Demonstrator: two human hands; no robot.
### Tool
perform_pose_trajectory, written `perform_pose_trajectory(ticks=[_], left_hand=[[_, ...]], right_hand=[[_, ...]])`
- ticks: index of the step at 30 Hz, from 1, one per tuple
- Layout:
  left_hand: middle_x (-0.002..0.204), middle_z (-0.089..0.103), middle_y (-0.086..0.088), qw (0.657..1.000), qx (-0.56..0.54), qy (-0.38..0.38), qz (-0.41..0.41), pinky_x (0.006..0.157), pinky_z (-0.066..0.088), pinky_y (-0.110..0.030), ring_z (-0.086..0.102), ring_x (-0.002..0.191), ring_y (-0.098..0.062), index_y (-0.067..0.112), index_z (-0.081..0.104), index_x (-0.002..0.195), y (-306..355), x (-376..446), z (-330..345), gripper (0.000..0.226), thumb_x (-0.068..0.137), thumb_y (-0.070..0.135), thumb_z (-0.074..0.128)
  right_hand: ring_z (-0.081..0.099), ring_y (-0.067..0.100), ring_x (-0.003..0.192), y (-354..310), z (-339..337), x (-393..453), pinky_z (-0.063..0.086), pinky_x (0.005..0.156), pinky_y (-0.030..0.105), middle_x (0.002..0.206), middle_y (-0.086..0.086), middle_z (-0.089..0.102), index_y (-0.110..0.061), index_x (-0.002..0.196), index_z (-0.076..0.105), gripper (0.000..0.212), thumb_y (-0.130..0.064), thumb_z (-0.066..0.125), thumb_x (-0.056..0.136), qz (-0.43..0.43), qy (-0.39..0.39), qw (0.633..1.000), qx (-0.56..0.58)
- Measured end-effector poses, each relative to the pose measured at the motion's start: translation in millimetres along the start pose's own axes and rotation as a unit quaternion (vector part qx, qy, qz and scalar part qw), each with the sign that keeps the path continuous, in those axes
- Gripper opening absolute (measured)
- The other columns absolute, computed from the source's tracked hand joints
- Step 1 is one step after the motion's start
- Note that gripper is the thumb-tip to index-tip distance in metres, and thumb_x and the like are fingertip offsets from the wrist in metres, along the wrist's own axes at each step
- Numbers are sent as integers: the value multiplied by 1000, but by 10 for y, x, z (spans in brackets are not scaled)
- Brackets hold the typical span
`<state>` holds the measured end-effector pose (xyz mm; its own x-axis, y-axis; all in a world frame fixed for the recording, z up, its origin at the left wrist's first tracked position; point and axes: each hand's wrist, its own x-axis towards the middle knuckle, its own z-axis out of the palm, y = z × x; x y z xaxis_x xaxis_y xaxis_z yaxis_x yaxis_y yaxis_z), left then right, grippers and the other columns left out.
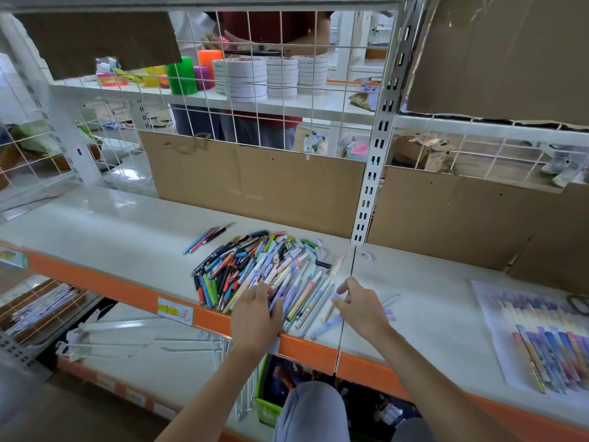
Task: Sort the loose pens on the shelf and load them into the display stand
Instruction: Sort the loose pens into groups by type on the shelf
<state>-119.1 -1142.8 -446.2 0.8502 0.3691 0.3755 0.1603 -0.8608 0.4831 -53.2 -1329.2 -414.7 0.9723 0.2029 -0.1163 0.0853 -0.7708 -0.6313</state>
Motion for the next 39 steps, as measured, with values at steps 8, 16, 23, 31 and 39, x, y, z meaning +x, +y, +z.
perform_pose_trajectory(ticks=[8,16,23,31,39], left_hand=[[73,54,1,1000,-2,25,7,57,37,-28,44,66,-14,12,58,81,-35,7,56,11,85,21,63],[65,52,4,998,-2,55,19,49,34,-24,42,60,-12,14,55,72,-47,-17,108,16,78,18,70],[61,46,6,995,-19,69,67,46,16,-8,39,55,-9,18,51,63,-78,-10,76,19,77,30,50],[63,47,7,994,-8,76,83,43,22,-14,41,55,-8,20,55,63,-141,-7,127,26,81,38,47],[60,46,8,993,-17,84,80,43,28,-17,41,53,-8,20,54,61,-126,-17,136,27,82,36,47]], right_hand=[[50,22,63,209,-245,133,40,57,28,77,8,55,-13,92,54,17,-2,41,89,31,47,994,96],[54,16,72,-90,-75,155,43,67,27,77,1,59,-13,88,59,9,-9,52,91,-68,4,997,41],[58,17,78,-500,124,443,37,60,25,101,7,66,-11,104,64,24,-8,42,94,-122,-15,992,-29],[56,23,98,-660,204,655,47,86,35,119,7,43,-23,117,57,23,-22,51,96,-151,-86,973,-155],[53,25,103,-570,33,665,43,77,32,125,5,38,-21,99,64,18,-16,49,90,-85,-77,970,-214]])
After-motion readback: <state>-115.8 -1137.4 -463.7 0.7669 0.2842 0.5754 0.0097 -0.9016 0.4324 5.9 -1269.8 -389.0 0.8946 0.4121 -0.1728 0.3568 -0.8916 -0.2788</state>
